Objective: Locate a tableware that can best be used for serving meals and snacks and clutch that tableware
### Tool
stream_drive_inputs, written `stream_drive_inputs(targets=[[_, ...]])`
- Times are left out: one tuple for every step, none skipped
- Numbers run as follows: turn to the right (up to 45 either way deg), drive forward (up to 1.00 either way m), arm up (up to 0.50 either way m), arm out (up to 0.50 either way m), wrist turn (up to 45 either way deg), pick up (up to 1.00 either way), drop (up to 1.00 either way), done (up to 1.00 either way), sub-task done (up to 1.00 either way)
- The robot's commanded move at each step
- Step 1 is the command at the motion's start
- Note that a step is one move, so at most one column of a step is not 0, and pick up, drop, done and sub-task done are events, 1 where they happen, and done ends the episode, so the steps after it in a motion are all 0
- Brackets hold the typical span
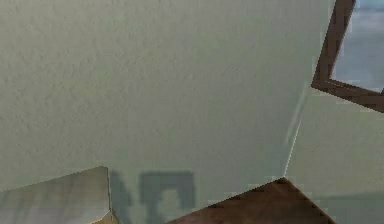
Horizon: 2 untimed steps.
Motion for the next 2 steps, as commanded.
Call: stream_drive_inputs(targets=[[0.0, 0.0, 0.0, 0.0, 0.0, 1.0, 0.0, 0.0, 0.0], [0.0, 0.0, 0.1, 0.0, 0.0, 0.0, 0.0, 0.0, 0.0]])
